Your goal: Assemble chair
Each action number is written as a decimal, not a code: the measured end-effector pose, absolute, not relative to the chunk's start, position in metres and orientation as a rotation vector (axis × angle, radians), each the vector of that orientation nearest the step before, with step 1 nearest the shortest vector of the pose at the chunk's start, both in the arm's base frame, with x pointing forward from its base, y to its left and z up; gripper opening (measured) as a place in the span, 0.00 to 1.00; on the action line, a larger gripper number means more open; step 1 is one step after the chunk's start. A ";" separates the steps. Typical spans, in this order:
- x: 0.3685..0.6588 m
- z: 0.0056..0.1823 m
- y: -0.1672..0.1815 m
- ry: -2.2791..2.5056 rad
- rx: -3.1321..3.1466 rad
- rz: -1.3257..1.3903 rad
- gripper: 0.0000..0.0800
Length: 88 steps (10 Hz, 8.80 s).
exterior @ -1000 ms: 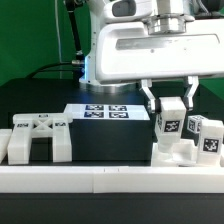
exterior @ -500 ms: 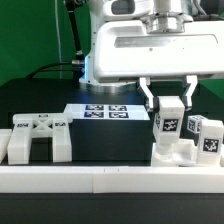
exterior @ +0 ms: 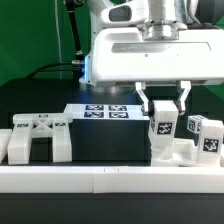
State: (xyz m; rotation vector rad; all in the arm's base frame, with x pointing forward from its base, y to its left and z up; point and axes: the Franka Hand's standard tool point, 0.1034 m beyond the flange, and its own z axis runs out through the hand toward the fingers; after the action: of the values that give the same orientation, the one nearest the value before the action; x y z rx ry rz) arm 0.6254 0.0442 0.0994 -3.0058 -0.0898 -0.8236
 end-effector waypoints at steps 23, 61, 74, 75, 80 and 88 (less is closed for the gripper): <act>0.623 0.081 0.050 -0.156 -3.002 -0.932 0.71; 0.629 0.090 0.039 0.033 -3.017 -0.134 0.36; 0.616 0.088 0.028 1.150 -2.848 -0.056 0.39; 0.613 0.088 0.026 1.215 -2.835 -0.041 0.39; 0.604 0.089 0.027 1.698 -2.619 -0.032 0.39; 0.605 0.089 0.026 1.526 -2.704 -0.026 0.79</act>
Offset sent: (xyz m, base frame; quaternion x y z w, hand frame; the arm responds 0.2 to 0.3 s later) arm 0.0032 0.0088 -0.0021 -0.0062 0.0022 0.0058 1.0000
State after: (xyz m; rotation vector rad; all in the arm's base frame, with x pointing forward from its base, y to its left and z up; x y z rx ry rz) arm 0.6049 0.0264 0.0892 -2.7040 1.5258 -0.0256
